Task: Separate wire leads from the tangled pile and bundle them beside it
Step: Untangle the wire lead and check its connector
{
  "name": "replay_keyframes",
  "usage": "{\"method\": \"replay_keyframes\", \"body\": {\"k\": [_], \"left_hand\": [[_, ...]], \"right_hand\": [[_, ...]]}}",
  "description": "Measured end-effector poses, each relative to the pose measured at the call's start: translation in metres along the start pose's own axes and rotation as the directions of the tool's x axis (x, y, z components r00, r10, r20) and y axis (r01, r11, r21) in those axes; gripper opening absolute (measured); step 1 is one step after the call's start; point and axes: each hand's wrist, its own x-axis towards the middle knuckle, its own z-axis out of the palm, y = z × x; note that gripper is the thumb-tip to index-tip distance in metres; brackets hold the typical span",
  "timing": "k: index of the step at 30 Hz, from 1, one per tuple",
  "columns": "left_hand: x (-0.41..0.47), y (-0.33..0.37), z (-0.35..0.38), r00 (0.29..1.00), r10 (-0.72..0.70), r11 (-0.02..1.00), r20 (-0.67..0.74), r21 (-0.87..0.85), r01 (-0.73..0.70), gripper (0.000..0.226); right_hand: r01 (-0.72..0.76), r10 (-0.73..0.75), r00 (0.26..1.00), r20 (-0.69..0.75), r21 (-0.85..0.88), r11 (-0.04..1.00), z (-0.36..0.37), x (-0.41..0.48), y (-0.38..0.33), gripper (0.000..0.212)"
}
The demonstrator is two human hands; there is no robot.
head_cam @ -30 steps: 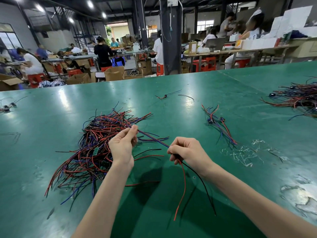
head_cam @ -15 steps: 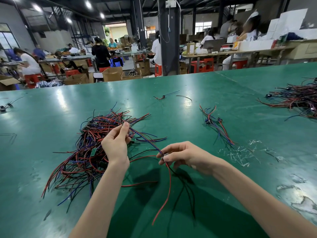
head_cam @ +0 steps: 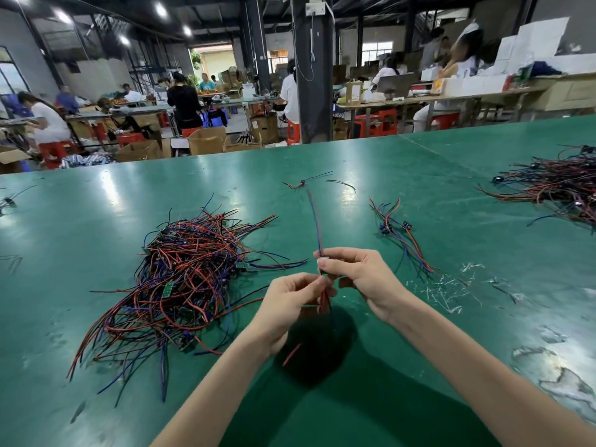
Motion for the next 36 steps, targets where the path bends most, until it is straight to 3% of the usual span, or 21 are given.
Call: {"method": "replay_keyframes", "body": {"k": [9, 13, 16, 26, 36], "left_hand": [[-0.0008, 0.0001, 0.0026, 0.997, -0.063, 0.990, -0.037, -0.130, 0.057, 0.006], [-0.0004, 0.0002, 0.0025, 0.996, -0.092, 0.966, -0.017, -0.246, 0.085, 0.005], [-0.0011, 0.0000, 0.0019, 0.997, -0.078, 0.975, -0.017, -0.210, 0.072, 0.008], [-0.0037, 0.0031, 0.0036, 0.998, -0.064, 0.977, -0.003, -0.203, 0.062, 0.014], [-0.0050, 0.0047, 0.0044, 0.996, -0.064, 0.988, -0.068, -0.143, 0.054, 0.020]], "right_hand": [[-0.077, 0.080, 0.996, -0.031, 0.105, 0.991, -0.0002, 0.0038, 0.0037, 0.003], [-0.171, 0.160, 0.984, 0.082, 0.147, 0.974, -0.0023, 0.0034, 0.0040, 0.007], [-0.216, 0.193, 0.969, 0.154, 0.146, 0.965, -0.0035, 0.0026, 0.0039, 0.021], [-0.179, 0.167, 0.981, 0.101, 0.127, 0.976, -0.0064, 0.0049, 0.0047, 0.023], [-0.002, 0.019, 0.992, 0.126, -0.131, 0.991, -0.0090, 0.0018, -0.0002, 0.028]]}}
